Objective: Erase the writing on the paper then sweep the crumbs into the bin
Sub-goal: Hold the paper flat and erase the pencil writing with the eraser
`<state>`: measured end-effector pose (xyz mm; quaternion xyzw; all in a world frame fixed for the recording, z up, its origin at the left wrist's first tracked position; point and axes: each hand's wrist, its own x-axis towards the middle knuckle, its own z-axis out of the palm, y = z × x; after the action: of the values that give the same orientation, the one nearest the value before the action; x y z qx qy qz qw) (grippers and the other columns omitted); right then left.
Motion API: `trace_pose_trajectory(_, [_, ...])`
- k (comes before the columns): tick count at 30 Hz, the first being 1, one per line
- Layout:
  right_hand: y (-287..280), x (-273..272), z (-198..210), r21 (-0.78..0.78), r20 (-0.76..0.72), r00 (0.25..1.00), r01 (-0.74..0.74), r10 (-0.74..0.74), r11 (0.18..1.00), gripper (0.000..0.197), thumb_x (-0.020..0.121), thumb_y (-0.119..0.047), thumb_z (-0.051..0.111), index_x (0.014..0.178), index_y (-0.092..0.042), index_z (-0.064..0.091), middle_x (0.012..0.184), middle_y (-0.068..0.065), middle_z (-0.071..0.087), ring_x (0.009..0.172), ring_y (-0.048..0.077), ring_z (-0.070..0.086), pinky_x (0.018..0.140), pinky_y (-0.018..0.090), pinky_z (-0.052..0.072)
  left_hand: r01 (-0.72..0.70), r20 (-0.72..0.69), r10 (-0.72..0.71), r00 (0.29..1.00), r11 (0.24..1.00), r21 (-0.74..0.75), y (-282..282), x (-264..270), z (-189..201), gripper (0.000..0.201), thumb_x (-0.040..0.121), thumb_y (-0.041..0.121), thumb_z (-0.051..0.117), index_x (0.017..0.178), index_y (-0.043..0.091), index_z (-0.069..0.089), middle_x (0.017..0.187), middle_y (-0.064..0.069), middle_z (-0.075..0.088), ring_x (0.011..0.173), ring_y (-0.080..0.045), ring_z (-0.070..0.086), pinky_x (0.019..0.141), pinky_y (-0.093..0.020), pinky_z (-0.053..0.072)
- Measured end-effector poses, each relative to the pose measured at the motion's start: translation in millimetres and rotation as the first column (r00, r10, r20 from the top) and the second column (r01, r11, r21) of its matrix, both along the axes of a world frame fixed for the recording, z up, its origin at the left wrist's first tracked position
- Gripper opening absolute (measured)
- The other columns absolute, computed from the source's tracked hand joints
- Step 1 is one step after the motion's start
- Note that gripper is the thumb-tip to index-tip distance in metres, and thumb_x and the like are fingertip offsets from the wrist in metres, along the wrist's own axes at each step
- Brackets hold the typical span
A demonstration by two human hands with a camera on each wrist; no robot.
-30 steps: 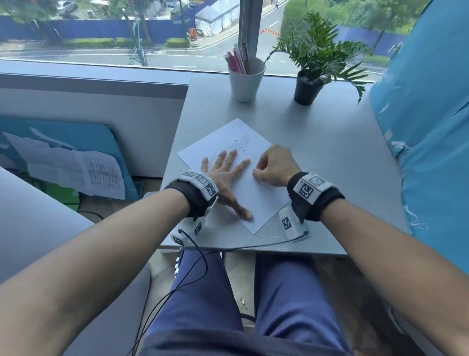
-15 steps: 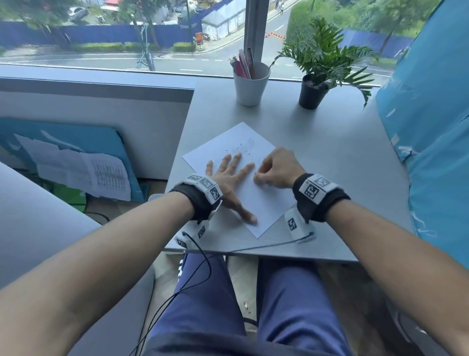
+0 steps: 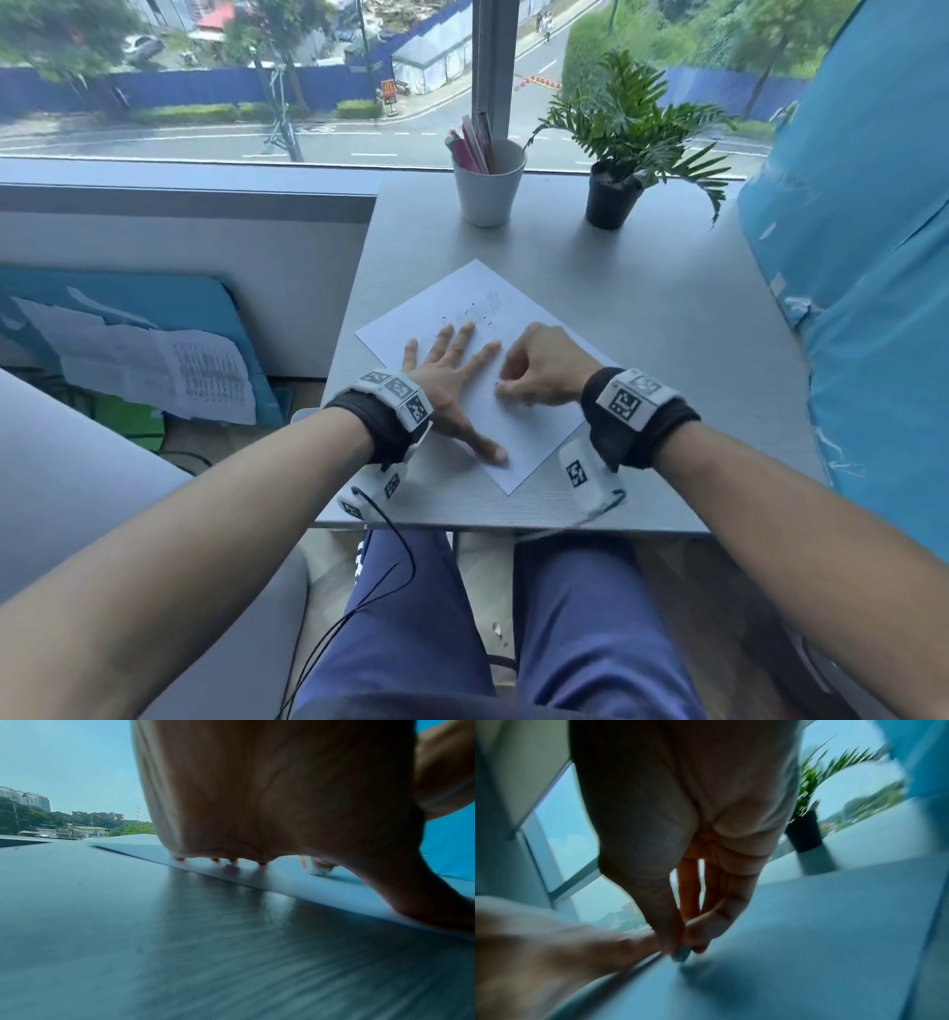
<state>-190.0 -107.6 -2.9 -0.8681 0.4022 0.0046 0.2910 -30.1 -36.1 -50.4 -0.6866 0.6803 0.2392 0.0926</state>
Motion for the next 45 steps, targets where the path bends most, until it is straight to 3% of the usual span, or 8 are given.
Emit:
trace_pose_trajectory(7, [-46, -44, -9, 0.001, -0.072, 0.969, 0.235, -0.234, 0.972, 0.017, 0.081, -0.028, 0.073, 0.092, -0.015, 0.074, 0.096, 0.004, 0.070, 0.096, 0.020, 0.064, 0.076, 0.020, 0.041, 0.084, 0.057, -0.082, 0.995, 0.996, -0.032, -4, 18, 2, 0.118, 0.066, 0.096, 0.038, 0.155, 0.041, -0.015, 0.162, 0.002, -0.027, 0.150, -0.020, -0.022, 0.120, -0.056, -0.008])
trace_pose_trajectory(12, [-53, -43, -9, 0.043, -0.081, 0.970, 0.232, -0.228, 0.972, 0.014, 0.081, -0.031, 0.074, 0.091, -0.021, 0.071, 0.110, 0.003, 0.063, 0.107, 0.021, 0.057, 0.086, 0.024, 0.043, -0.001, 0.240, 0.030, 0.970, 0.993, -0.120, -6, 17, 13, 0.106, 0.085, 0.083, 0.024, 0.159, 0.012, -0.004, 0.165, -0.009, -0.012, 0.153, -0.024, -0.009, 0.121, -0.052, -0.007])
trace_pose_trajectory(17, [-54, -45, -15, 0.039, -0.034, 0.977, 0.214, -0.213, 0.976, 0.011, 0.081, -0.027, 0.074, 0.087, -0.018, 0.071, 0.098, 0.004, 0.064, 0.096, 0.020, 0.058, 0.079, 0.022, 0.042, 0.547, 0.009, -0.551, 0.835, 0.827, -0.125, 27, -28, 9, 0.090, 0.089, 0.078, 0.015, 0.159, 0.025, -0.005, 0.164, 0.006, -0.017, 0.151, -0.012, -0.017, 0.121, -0.040, -0.012])
trace_pose_trajectory(19, [-53, -45, -13, 0.029, -0.024, 0.978, 0.208, -0.208, 0.978, 0.014, 0.082, -0.025, 0.074, 0.090, -0.015, 0.072, 0.095, 0.002, 0.062, 0.092, 0.018, 0.057, 0.078, 0.021, 0.042, 0.606, -0.066, -0.613, 0.787, 0.789, -0.104, 32, -33, 2, 0.083, 0.092, 0.074, 0.021, 0.158, 0.033, -0.005, 0.164, 0.013, -0.017, 0.150, -0.009, -0.019, 0.120, -0.037, -0.014])
trace_pose_trajectory(29, [-47, -45, -12, 0.055, -0.002, 0.975, 0.223, -0.223, 0.973, 0.013, 0.085, -0.023, 0.069, 0.093, -0.013, 0.069, 0.100, 0.004, 0.064, 0.088, 0.018, 0.058, 0.074, 0.023, 0.042, 0.035, 0.110, -0.027, 0.994, 0.997, -0.074, -39, 36, 16, 0.101, 0.087, 0.075, 0.042, 0.159, 0.023, -0.004, 0.165, 0.000, -0.015, 0.153, -0.018, -0.009, 0.122, -0.049, -0.004])
trace_pose_trajectory(35, [-52, -54, -13, 0.091, -0.001, 0.989, 0.150, -0.150, 0.985, 0.007, 0.082, -0.023, 0.071, 0.085, -0.018, 0.069, 0.081, -0.002, 0.065, 0.074, 0.011, 0.058, 0.063, 0.021, 0.041, 0.161, -0.171, -0.181, 0.969, 0.979, -0.122, -53, 24, 17, 0.126, 0.068, 0.063, 0.080, 0.160, 0.027, 0.000, 0.166, 0.003, -0.010, 0.152, -0.013, -0.010, 0.123, -0.045, -0.003])
trace_pose_trajectory(39, [-59, -52, -2, 0.091, -0.080, 0.995, 0.070, -0.063, 0.993, 0.003, 0.080, -0.021, 0.074, 0.082, -0.019, 0.072, 0.070, -0.009, 0.064, 0.065, 0.007, 0.060, 0.059, 0.020, 0.045, 0.134, -0.179, -0.147, 0.973, 0.987, -0.085, -58, 16, 12, 0.122, 0.067, 0.070, 0.076, 0.159, 0.030, 0.007, 0.166, 0.005, -0.008, 0.152, -0.011, -0.012, 0.121, -0.048, -0.008])
trace_pose_trajectory(45, [-86, -20, 3, 0.049, 0.099, 0.978, 0.178, -0.182, 0.983, 0.002, 0.080, -0.011, 0.074, 0.079, -0.012, 0.073, 0.062, -0.002, 0.063, 0.042, 0.003, 0.056, 0.051, 0.020, 0.049, 0.006, -0.140, -0.041, 0.989, 0.970, -0.242, -64, -5, 4, 0.115, 0.057, 0.078, 0.076, 0.148, 0.026, 0.030, 0.158, 0.001, 0.018, 0.147, -0.019, 0.015, 0.118, -0.058, 0.012])
